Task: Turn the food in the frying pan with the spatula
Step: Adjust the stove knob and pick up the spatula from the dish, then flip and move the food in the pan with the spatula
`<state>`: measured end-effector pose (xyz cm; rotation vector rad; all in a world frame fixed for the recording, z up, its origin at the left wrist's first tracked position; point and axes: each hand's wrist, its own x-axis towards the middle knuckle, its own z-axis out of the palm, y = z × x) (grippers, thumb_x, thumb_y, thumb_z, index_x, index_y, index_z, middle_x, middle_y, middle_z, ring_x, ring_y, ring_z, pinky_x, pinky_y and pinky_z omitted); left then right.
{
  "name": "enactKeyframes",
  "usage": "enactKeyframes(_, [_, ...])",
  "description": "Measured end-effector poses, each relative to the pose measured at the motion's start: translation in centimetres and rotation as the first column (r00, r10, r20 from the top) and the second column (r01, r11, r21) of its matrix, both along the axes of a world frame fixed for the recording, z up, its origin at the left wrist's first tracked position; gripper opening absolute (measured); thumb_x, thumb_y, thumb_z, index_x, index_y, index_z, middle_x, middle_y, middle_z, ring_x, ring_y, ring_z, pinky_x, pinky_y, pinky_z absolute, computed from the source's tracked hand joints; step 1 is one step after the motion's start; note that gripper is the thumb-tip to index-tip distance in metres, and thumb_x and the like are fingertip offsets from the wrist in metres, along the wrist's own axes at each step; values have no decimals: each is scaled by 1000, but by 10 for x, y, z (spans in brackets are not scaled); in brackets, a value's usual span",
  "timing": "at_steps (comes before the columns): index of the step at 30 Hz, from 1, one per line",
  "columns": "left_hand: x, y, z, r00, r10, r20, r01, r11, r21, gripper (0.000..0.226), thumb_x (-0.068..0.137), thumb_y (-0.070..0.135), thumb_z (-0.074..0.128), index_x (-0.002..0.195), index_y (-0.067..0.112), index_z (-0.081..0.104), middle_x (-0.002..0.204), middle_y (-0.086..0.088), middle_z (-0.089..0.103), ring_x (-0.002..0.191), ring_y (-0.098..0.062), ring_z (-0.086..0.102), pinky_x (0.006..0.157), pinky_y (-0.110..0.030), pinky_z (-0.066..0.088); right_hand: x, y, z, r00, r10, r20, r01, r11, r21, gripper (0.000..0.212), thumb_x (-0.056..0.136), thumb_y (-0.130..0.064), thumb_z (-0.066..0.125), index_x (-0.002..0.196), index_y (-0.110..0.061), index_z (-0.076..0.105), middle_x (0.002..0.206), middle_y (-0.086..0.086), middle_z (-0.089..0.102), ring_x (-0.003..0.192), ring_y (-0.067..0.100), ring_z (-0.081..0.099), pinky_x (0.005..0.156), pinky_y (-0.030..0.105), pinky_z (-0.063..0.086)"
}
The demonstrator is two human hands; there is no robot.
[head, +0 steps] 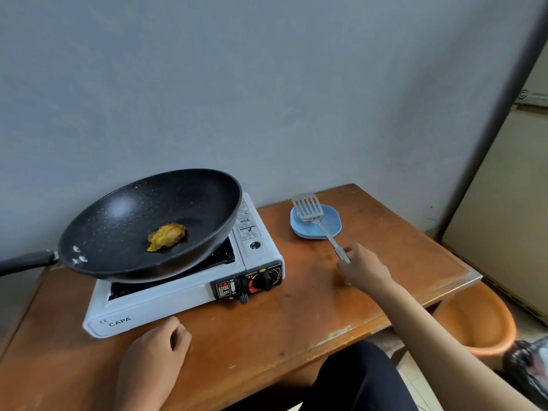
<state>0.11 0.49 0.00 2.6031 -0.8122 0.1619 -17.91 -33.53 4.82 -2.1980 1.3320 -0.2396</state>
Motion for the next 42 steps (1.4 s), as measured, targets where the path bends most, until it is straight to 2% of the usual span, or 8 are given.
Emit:
enactKeyframes(5, [0, 0, 0, 1000, -3, 9, 3, 1000, 9, 28, 83, 30, 57, 57, 26, 47, 46, 6, 52, 45, -9, 48, 38, -23, 33, -2, 1, -8, 961, -77, 265, 61, 996, 67, 34, 98, -35, 57, 119, -10, 66, 76, -1, 66, 59, 15, 59, 51, 31, 48])
enactKeyframes(11, [-2, 1, 3, 1000, -21, 16, 21, 1000, 5, 27, 84, 29, 57, 59, 25, 47, 46, 6, 53, 45, -9, 49, 38, -22, 32, -1, 3, 7, 909, -24, 415, 15, 1000, 24, 30, 100, -34, 55, 93, -9, 71, 62, -1, 61, 46, 11, 43, 44, 28, 35])
enactKeyframes(15, [-6, 0, 7, 1000, -24, 19, 24, 1000, -7, 27, 84, 31, 55, 60, 25, 46, 47, 7, 53, 45, -8, 50, 37, -20, 28, 4, 9, 44, 853, 77, 516, -96, 995, 9, 27, 98, -40, 56, 87, -21, 71, 60, -1, 57, 39, 5, 38, 41, 27, 33])
enactKeyframes(19, [-8, 1, 10, 999, -35, 16, 35, 999, -4, 29, 87, 33, 54, 60, 28, 45, 49, 8, 52, 46, -8, 50, 38, -18, 28, 15, 20, 90, 802, 223, 554, -226, 972, -65, 24, 95, -44, 58, 85, -28, 72, 58, -8, 55, 34, 2, 37, 34, 14, 29])
enactKeyframes(24, [-7, 3, 10, 999, -44, 14, 45, 998, -42, 25, 85, 34, 52, 61, 28, 44, 50, 8, 52, 47, -8, 51, 40, -18, 28, 34, 36, 137, 774, 407, 485, -399, 908, -125, 28, 91, -51, 62, 73, -33, 73, 48, -13, 51, 46, 15, 32, 47, 28, 28])
enactKeyframes(28, [-5, 3, 7, 999, -45, 17, 46, 997, -57, 27, 84, 35, 51, 59, 27, 42, 49, 9, 52, 48, -9, 51, 41, -18, 28, 51, 49, 160, 777, 543, 320, -518, 839, -166, 23, 88, -53, 63, 81, -35, 76, 46, -13, 54, 34, 6, 33, 33, 14, 29])
enactKeyframes(34, [-6, 3, 6, 999, -36, 19, 38, 997, -69, 26, 84, 33, 48, 61, 24, 46, 51, 9, 55, 48, -11, 51, 42, -17, 30, 74, 50, 190, 728, 681, 84, -654, 726, -215, 13, 84, -52, 68, 87, -40, 72, 47, -11, 63, 37, 5, 37, 46, 22, 32])
enactKeyframes(42, [-6, 4, 6, 999, -49, -8, 47, 990, -130, 24, 82, 32, 42, 60, 24, 42, 55, 8, 62, 53, -13, 55, 52, -26, 45, 95, 34, 246, 682, 706, -191, -728, 680, -86, 5, 83, -42, 75, 85, -42, 79, 51, -10, 63, 39, 10, 34, 41, 18, 30])
